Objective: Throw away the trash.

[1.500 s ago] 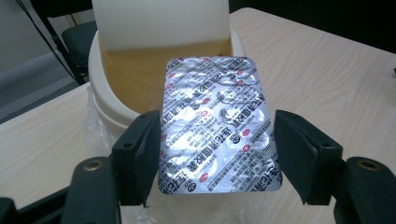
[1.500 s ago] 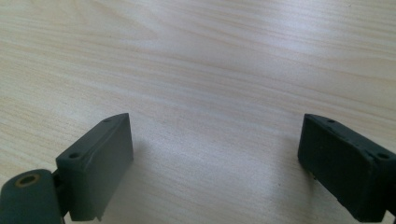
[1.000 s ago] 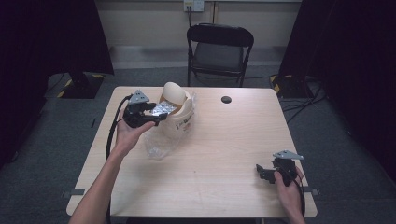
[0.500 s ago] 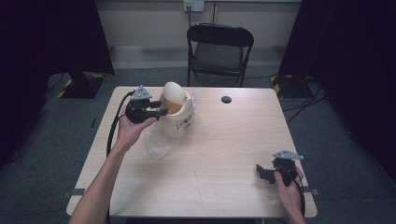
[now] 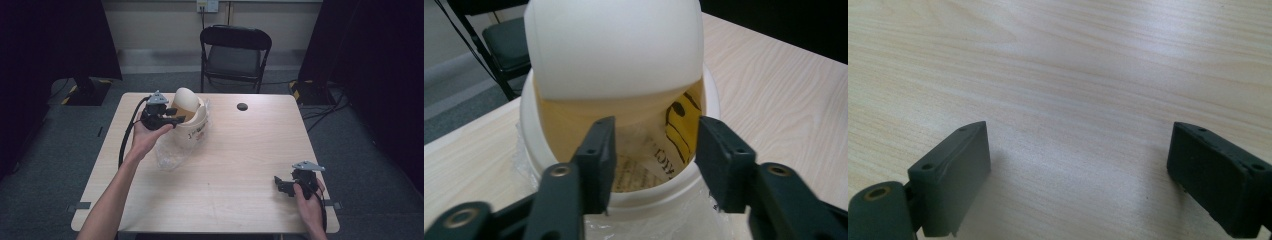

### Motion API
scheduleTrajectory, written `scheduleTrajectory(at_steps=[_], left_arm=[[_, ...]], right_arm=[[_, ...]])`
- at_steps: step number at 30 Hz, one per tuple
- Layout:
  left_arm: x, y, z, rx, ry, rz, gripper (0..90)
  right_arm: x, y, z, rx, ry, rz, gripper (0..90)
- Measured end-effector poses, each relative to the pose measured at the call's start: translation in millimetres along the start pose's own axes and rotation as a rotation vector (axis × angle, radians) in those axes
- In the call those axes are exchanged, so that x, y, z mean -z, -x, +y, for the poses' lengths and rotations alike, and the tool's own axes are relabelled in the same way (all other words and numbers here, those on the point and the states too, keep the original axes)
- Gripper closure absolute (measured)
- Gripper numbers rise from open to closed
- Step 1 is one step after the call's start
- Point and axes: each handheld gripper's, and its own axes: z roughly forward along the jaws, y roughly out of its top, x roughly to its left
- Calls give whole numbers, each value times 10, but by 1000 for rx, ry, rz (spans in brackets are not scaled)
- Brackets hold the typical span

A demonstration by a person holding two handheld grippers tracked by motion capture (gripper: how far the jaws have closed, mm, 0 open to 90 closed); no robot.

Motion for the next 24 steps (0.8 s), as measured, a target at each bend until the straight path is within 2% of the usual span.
scheduleTrajectory(at_steps=[4,11,14,24], left_arm=[[17,5,-37,43,28,-16,360],[100,27,-51,69,48,-29,217],[166,59,-38,83,74,-47,163],[361,167,-162,97,96,-49,159]], right_arm=[[0,0,0,0,0,0,96],[0,0,0,0,0,0,96],[0,0,0,0,0,0,96],[0,0,0,0,0,0,96]])
